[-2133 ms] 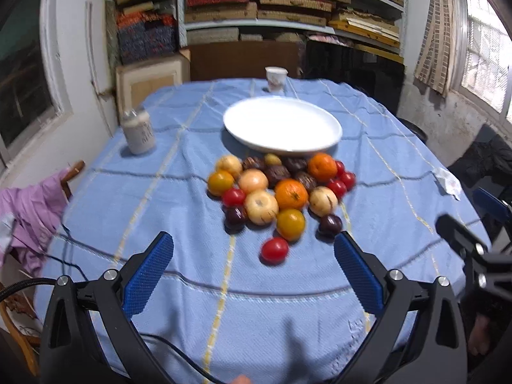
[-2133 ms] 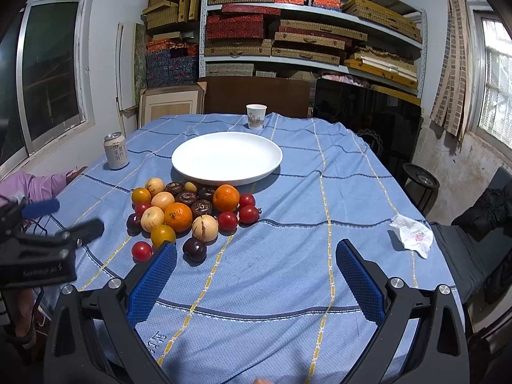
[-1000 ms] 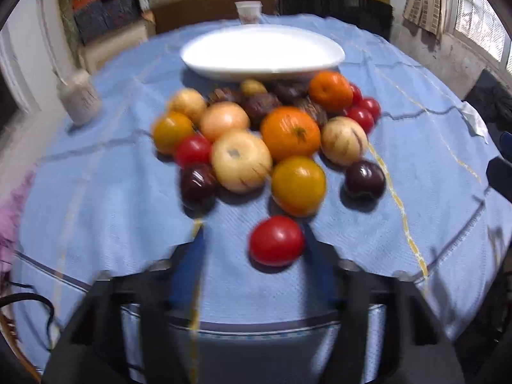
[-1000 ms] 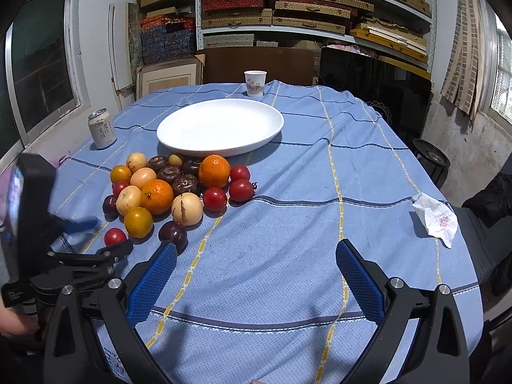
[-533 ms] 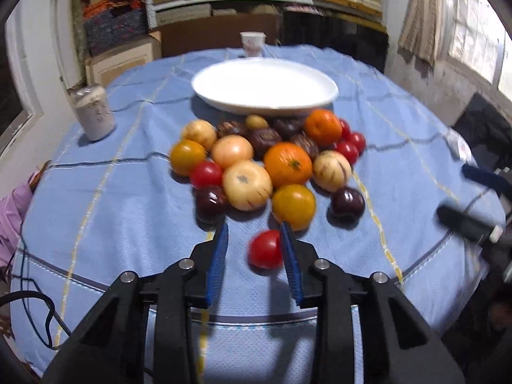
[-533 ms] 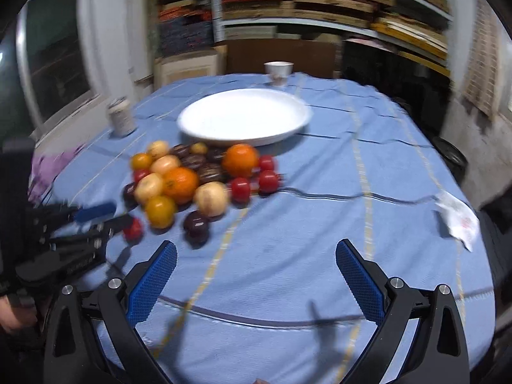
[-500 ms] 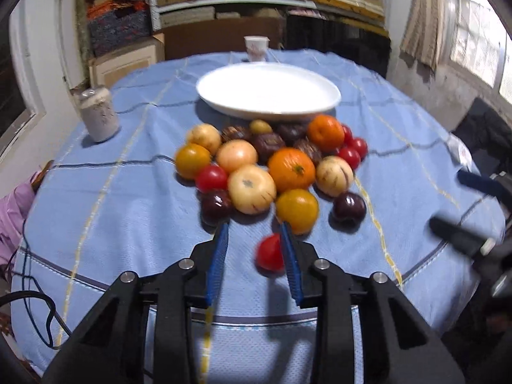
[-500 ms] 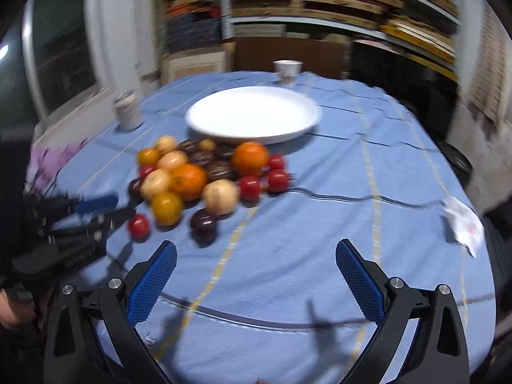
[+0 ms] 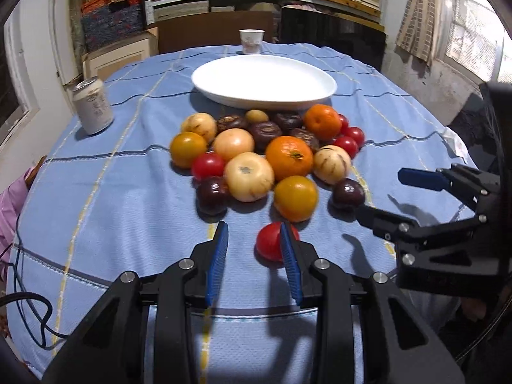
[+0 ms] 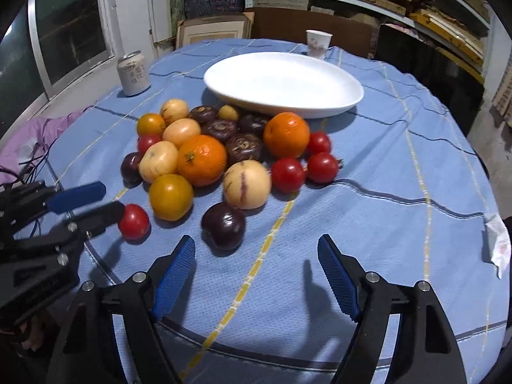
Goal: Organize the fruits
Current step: 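Grasp a small red tomato with the left tool while the right tool grasps a dark purple plum, then carry the red tomato and plum onto the white plate and open both tools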
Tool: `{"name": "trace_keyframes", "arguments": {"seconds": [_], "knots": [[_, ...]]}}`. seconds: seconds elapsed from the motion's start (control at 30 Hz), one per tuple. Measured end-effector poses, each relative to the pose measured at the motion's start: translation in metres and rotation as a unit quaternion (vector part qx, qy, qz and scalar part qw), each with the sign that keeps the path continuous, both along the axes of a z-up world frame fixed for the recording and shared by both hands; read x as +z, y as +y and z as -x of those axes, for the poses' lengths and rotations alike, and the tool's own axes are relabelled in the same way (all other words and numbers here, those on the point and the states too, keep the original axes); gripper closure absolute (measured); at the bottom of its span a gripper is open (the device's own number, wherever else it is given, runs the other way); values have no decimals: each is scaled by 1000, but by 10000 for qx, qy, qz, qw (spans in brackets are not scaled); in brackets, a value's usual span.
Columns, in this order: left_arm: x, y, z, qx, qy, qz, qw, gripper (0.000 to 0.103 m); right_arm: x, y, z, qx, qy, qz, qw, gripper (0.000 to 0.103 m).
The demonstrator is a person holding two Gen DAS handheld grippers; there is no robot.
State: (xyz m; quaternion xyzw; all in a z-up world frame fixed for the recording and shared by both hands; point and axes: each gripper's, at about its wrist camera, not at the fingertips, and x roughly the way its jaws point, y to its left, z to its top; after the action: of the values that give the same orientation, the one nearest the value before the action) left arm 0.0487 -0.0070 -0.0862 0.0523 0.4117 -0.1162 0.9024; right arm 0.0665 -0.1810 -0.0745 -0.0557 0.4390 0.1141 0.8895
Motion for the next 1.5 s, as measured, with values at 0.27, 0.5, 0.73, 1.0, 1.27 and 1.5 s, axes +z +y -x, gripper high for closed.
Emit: {"name": "trace_keyframes", "arguments": {"seconds": [0.27,0.5,0.73,1.0,1.27,1.5], "knots": [[0,-17,5,-457,46,18,9989,70,-6,-14,4,-154,114,-1,9998,23],[-12,-17,-4,-400,242,52,9989,66,-7,-16,5,-197,114,-2,9997,23],[-19,-20,-8,-535,328,156,9979,71,-9,-18,6,-221,131,-16,9997,23],[-25,-22,-13,-487,399,161,9979,71,-11,-21,8,-255,162,-40,9995,23],[1,-5,-4,-231,-57,318,9992,74,-11,-12,8,-16,158,-90,9998,23],[13,12,3,-51,-223,300,9993,74,-11,7,-6,245,212,-255,9992,41]]}}
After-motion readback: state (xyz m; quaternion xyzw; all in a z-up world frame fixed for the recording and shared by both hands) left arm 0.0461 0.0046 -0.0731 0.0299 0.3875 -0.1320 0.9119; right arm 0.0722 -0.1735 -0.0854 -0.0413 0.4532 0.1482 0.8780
